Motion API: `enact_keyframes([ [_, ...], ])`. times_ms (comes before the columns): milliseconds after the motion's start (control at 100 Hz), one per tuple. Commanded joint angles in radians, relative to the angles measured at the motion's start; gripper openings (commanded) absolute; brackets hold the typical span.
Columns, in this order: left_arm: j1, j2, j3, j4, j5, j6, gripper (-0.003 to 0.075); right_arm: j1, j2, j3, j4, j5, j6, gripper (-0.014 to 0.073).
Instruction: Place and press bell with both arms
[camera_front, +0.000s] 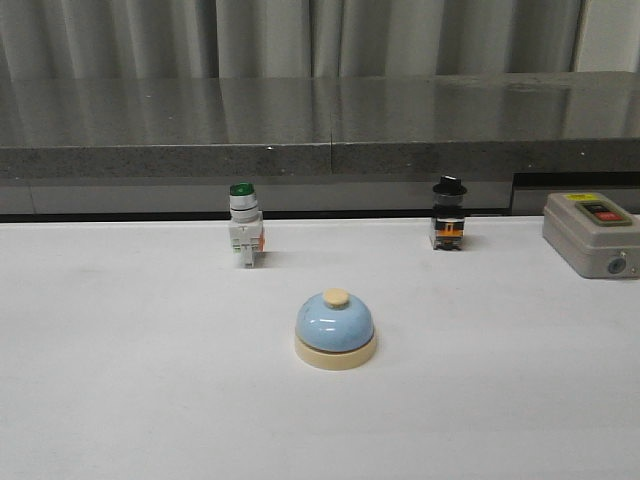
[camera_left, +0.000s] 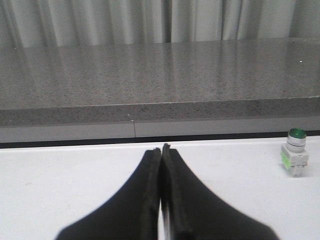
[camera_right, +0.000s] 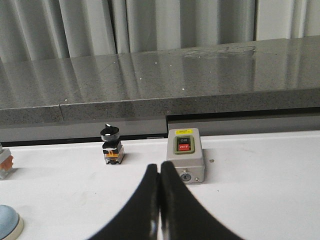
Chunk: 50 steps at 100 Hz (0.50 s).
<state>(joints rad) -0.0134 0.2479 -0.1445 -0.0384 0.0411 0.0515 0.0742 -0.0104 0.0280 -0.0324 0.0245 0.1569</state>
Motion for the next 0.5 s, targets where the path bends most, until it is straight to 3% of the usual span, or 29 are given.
enact_keyframes([
  [0, 0.017, -0.046, 0.009, 0.000, -0.088, -0.010, -0.0021, -0.008, 0.006, -0.019, -0.002, -0.072, -0.006, -0.0064],
  [490, 0.014, -0.283, 0.171, 0.038, -0.107, -0.010, -0.0021, -0.008, 0.006, -0.019, -0.002, -0.072, -0.006, -0.0064],
])
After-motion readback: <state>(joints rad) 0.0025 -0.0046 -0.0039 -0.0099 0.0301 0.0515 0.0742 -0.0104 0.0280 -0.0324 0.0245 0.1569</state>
